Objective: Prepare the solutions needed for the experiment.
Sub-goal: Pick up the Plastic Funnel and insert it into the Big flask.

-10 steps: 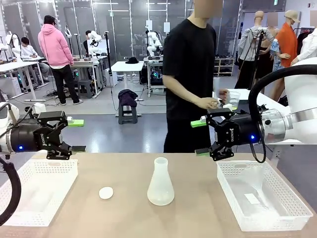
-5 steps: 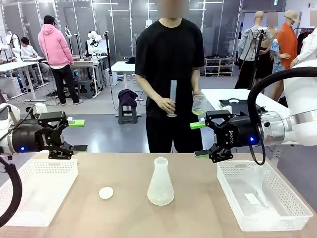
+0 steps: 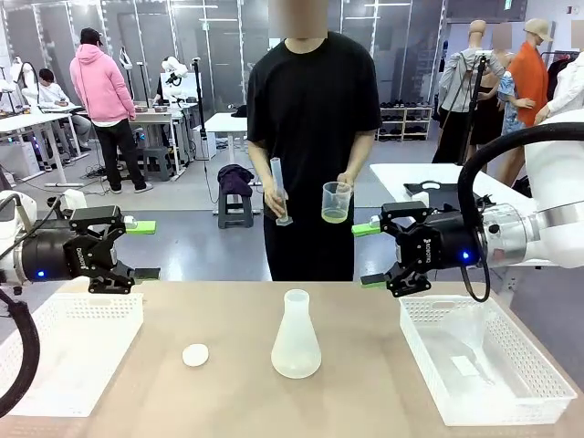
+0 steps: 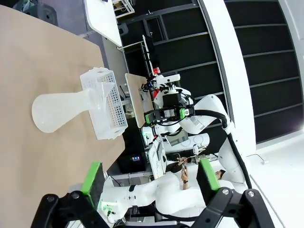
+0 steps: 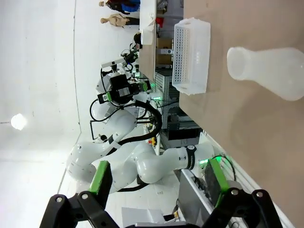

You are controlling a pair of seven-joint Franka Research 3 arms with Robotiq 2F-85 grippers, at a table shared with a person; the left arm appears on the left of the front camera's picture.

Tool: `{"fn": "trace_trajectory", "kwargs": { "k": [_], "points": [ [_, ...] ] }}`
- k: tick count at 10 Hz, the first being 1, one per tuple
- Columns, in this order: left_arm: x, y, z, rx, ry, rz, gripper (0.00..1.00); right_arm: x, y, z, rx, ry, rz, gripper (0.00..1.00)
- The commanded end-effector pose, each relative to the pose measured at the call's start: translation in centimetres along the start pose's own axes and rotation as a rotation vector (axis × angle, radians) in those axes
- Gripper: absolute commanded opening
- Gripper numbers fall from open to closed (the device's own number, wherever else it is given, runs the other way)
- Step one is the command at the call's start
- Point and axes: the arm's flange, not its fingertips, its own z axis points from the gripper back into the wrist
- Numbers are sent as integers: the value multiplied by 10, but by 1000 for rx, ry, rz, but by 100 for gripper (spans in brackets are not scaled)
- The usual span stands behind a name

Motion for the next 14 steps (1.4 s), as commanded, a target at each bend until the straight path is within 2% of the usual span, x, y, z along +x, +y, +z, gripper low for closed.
{"fn": "trace_trajectory", "kwargs": {
  "k": [1,4,6,8,9,10,11,14],
  "points": [
    [0,-3,-2,-21,-5,13,100,27,-4,8,-14,-19,213,100],
    [0,-3,-2,-21,-5,13,100,66,-5,8,-62,2,615,100],
    [0,-3,-2,-21,-5,13,100,104,-7,16,-205,26,871,100],
    [0,-3,-2,-21,-5,13,100,137,-19,33,-365,31,980,100],
    [0,-3,-2,-21,-5,13,100,143,-22,39,-422,68,1050,100],
    [0,-3,-2,-21,-5,13,100,146,-23,45,-467,110,1128,100],
    [0,-3,-2,-21,-5,13,100,148,-25,54,-570,119,1234,100],
    [0,-3,-2,-21,-5,13,100,145,-18,86,-856,199,1392,100]
  ]
}}
